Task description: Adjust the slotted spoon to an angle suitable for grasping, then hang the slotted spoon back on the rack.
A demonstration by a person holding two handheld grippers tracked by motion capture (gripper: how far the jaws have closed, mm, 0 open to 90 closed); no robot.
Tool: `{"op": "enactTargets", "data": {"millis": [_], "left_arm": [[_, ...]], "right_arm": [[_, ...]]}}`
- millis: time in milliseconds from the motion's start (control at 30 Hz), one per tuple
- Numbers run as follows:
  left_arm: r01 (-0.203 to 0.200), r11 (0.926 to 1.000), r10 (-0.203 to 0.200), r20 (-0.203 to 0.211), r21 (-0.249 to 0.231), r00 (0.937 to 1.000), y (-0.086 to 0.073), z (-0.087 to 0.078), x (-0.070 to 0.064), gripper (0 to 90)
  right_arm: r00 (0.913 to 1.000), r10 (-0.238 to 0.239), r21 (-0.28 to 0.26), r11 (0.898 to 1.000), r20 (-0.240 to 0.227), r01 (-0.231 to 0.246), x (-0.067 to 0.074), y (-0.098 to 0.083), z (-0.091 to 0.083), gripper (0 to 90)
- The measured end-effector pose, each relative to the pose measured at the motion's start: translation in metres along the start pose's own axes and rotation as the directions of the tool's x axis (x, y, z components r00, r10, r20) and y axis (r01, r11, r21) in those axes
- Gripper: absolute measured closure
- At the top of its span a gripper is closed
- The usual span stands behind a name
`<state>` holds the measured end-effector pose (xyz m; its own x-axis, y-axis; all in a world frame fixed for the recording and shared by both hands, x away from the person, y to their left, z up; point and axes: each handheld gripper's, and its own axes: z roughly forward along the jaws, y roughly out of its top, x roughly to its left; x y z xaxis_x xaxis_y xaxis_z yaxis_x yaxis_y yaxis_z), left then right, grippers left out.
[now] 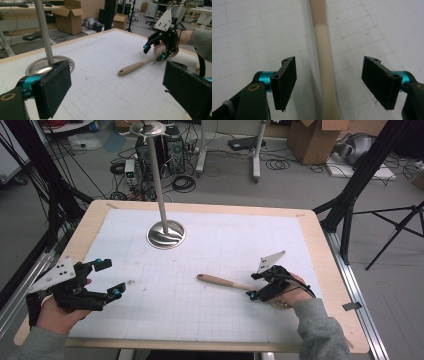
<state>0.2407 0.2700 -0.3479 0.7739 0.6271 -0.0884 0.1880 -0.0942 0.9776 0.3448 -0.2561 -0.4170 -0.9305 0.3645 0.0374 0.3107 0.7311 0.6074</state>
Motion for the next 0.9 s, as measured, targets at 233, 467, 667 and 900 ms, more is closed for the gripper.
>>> {"op": "enactTargets", "data": {"millis": [233, 467, 667, 900], "left_arm": [[0.002, 1.0, -0.002, -0.006, 0.0, 1.0, -0.0005, -0.0021, 0.0007, 8.5], [0.001, 1.0, -0.001, -0.005, 0.0, 1.0, -0.0001, -0.0014, 0.0012, 8.5], [-0.001, 1.0, 0.001, -0.001, -0.001, 1.0, 0.0002, -0.0001, 0.0002, 8.5], [-0.002, 1.0, 0.002, -0.002, 0.0, 1.0, 0.0004, -0.0007, 0.0011, 8.5]], "right_arm": [[1.0, 0.009, 0.037, 0.999, -0.002, -0.009, -0.0033, 0.0009, 0.0037, 28.8], [0.9999, 0.009, 0.081, 0.997, -0.012, -0.008, -0.0031, 0.0019, 0.0064, 38.2], [0.9997, -0.018, 0.111, 0.994, -0.014, 0.019, -0.0009, 0.0019, 0.0073, 52.0], [0.9988, -0.044, 0.116, 0.992, -0.021, 0.046, -0.0015, 0.0028, 0.0071, 71.3]]}}
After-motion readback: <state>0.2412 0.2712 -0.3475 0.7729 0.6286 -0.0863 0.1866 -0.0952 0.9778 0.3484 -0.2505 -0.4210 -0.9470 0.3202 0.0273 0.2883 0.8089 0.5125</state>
